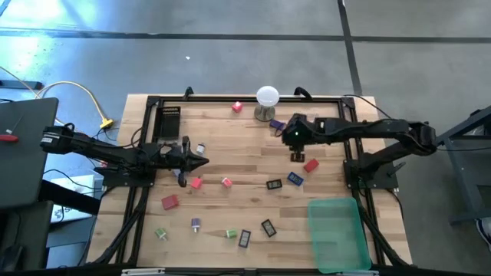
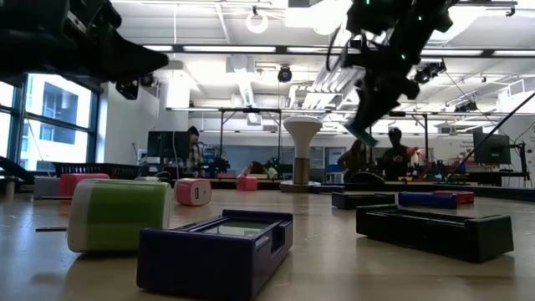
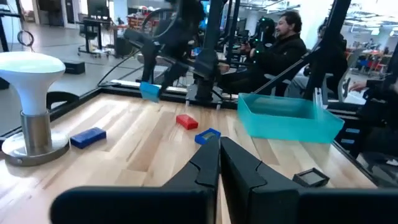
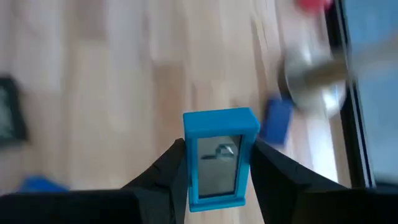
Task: Pick & Place Office items
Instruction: Put the light blue digital clock into the black bin
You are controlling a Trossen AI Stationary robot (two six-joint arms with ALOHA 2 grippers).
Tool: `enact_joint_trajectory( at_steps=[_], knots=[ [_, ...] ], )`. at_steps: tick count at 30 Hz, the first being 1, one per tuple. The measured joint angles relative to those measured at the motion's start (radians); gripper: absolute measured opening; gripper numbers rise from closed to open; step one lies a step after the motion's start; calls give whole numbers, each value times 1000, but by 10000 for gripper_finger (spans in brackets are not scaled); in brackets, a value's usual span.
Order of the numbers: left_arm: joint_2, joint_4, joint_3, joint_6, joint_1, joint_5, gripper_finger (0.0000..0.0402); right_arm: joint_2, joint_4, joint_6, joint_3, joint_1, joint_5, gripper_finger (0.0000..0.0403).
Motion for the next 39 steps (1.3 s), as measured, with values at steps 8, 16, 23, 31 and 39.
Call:
enact_joint_trajectory(
  at_steps=[8,16,23,31,39],
  knots=[
    [216,235,0,118,0,-42,125,5,203,15,0,147,-13,128],
    [421,556,1,353,-16,6,210,5,414,17,0,260,-129,128],
    [588,754,34,209,0,9,218,5,646,-79,0,314,-251,130],
    [772,762,190,343,-10,10,218,65,806,-83,0,339,-269,131],
    [836,765,255,334,8,2,218,100,825,-83,0,338,-228,132]
  ],
)
